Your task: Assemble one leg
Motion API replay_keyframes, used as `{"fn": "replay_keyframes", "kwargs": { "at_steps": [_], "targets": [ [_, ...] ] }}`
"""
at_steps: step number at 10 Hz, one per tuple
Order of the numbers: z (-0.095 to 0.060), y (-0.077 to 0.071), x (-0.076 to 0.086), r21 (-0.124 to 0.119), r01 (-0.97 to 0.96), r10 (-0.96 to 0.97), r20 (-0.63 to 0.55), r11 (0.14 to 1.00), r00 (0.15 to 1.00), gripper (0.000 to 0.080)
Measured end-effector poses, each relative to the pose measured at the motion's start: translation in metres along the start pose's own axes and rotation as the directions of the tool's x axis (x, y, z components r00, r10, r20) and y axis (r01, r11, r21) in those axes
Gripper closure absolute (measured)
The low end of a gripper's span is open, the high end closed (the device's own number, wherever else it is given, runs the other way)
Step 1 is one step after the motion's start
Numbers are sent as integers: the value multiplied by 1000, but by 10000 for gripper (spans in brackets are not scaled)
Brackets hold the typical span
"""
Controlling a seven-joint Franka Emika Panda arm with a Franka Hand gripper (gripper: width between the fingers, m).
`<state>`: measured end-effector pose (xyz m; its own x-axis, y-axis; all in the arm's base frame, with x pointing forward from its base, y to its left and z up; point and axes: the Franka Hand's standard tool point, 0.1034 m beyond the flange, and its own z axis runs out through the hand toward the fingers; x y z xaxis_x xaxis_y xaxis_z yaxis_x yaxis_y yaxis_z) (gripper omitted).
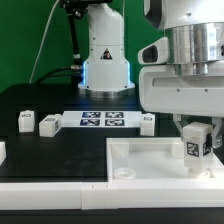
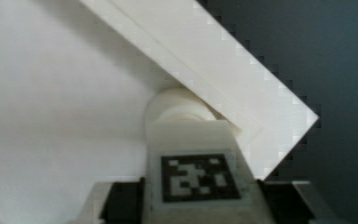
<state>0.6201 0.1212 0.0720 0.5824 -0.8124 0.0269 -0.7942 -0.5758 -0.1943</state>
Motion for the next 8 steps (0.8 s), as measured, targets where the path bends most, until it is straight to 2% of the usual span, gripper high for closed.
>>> {"fn": "replay_keyframes", "kwargs": {
  "at_steps": [1, 3, 4, 5, 6, 8],
  "targets": [
    [0, 0, 1, 1, -92, 92, 9, 996, 996, 508],
    [0, 0, 1, 2, -33, 33, 10, 999, 999, 507],
    [-1, -1, 2, 4, 3, -3, 10, 1000, 1000, 292],
    [-1, -1, 2, 4, 112, -112, 8, 994, 994, 292],
    [-1, -2, 2, 4, 260, -260, 8, 966, 966, 179],
    [-1, -7, 3, 2, 541, -541, 8, 841, 841, 152]
  ]
}}
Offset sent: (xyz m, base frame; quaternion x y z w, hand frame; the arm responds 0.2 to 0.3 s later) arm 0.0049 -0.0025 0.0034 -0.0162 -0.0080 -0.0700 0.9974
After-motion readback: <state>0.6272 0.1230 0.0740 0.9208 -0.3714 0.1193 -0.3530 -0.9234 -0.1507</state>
